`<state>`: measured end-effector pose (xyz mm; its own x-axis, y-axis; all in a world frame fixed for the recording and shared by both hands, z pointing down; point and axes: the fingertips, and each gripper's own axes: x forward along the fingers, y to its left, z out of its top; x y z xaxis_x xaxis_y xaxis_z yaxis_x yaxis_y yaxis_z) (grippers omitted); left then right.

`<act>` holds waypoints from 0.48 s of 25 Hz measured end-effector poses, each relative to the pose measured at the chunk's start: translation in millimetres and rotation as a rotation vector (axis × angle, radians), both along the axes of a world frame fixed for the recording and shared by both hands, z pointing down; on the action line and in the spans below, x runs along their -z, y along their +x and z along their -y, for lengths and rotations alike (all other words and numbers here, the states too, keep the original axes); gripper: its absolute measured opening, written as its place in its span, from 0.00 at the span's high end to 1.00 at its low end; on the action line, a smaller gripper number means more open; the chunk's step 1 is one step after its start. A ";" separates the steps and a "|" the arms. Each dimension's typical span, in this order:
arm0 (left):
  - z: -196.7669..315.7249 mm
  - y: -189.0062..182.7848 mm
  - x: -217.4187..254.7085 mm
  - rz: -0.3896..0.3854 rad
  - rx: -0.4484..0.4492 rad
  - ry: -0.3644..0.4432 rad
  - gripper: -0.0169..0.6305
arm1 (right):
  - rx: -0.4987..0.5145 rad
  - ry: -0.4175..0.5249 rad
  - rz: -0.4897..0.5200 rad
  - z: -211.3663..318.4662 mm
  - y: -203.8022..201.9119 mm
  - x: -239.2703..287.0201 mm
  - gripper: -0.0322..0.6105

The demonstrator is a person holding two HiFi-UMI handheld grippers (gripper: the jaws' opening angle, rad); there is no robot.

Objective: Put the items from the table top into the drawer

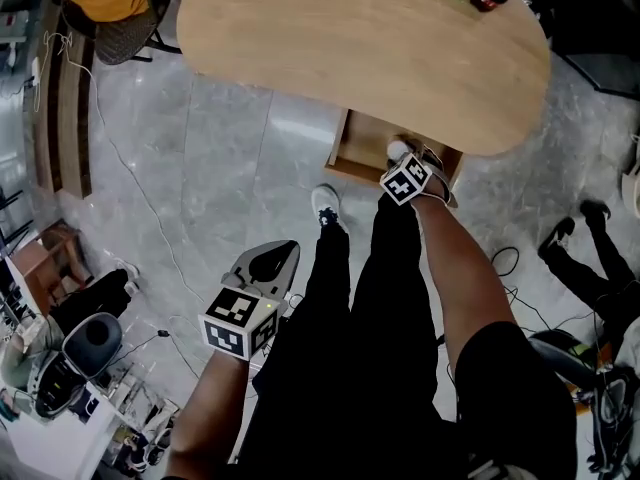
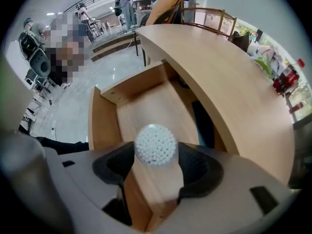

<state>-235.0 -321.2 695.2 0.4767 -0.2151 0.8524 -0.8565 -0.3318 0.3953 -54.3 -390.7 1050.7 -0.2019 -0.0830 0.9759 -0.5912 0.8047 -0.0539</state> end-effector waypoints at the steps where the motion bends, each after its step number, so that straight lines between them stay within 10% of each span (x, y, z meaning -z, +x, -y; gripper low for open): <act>1: 0.2 -1.4 0.7 -0.001 0.005 0.001 0.97 | -0.005 -0.007 -0.001 -0.3 -0.6 0.3 0.54; 12: 20.1 3.1 68.4 -0.081 -0.046 0.140 0.97 | -0.112 -0.070 0.018 -21.0 -1.9 97.6 0.53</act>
<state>-231.8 -341.3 626.8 0.5545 -0.3053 0.7741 -0.8064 -0.4270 0.4092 -56.2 -369.7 953.1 -0.2131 -0.0379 0.9763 -0.6758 0.7274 -0.1192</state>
